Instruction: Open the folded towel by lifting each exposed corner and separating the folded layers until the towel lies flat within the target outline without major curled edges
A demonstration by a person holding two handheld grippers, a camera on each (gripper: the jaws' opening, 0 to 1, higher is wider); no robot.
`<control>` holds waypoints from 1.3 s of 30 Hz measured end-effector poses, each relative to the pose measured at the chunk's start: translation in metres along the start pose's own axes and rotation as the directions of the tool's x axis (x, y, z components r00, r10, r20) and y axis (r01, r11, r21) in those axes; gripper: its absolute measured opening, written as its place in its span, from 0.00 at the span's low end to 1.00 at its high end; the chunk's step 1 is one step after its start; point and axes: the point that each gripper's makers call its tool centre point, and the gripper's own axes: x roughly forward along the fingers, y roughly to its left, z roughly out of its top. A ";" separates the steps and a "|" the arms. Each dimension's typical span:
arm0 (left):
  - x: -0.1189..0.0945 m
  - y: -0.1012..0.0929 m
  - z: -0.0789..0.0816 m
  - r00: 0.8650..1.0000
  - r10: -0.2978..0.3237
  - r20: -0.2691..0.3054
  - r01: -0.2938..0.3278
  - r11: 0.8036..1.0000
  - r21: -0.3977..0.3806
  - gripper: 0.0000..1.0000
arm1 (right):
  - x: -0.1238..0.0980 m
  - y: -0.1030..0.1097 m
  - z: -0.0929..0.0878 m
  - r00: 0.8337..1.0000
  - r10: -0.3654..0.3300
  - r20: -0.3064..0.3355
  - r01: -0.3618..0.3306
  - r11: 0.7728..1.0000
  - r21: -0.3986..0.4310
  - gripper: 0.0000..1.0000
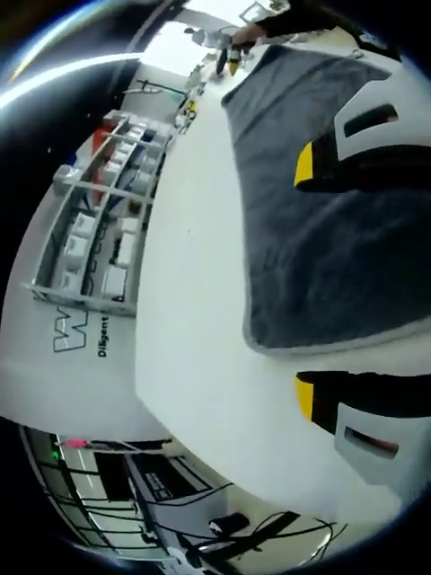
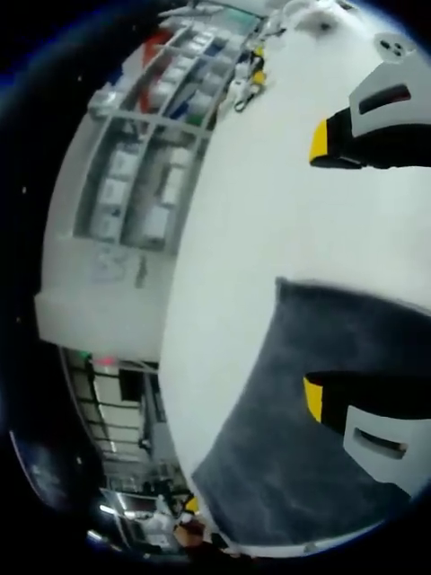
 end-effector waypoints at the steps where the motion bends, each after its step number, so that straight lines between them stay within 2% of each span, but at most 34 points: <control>1: 0.001 0.001 0.000 1.000 0.001 -0.002 -0.001 1.000 -0.001 0.77 | 0.002 -0.001 0.000 1.000 0.000 -0.003 0.000 1.000 -0.001 0.94; 7: 0.012 0.010 0.007 1.000 0.008 -0.011 -0.008 1.000 -0.012 0.74 | 0.012 -0.005 0.007 1.000 0.002 -0.010 -0.002 1.000 0.007 0.88; 18: 0.027 0.020 0.008 0.999 0.005 -0.036 -0.006 1.000 -0.024 0.69 | 0.036 -0.004 0.010 0.999 0.026 -0.041 -0.026 1.000 0.002 0.83; 21: 0.029 0.023 0.008 0.999 0.005 -0.048 -0.006 1.000 -0.022 0.63 | 0.042 -0.006 0.010 0.999 0.018 -0.039 -0.019 1.000 -0.012 0.82; 25: 0.034 0.029 0.010 0.999 0.008 -0.046 -0.009 1.000 -0.030 0.61 | 0.047 -0.005 0.009 0.999 0.022 -0.045 -0.022 1.000 -0.002 0.82; 28: 0.037 0.031 0.008 0.998 0.011 -0.058 -0.013 0.999 -0.039 0.55 | 0.049 -0.005 0.009 0.998 0.022 -0.051 -0.022 1.000 -0.003 0.79; 39: 0.039 0.032 0.003 0.997 0.005 -0.076 -0.010 0.998 -0.054 0.50 | 0.058 0.000 0.007 0.996 0.049 -0.080 -0.048 0.999 0.013 0.68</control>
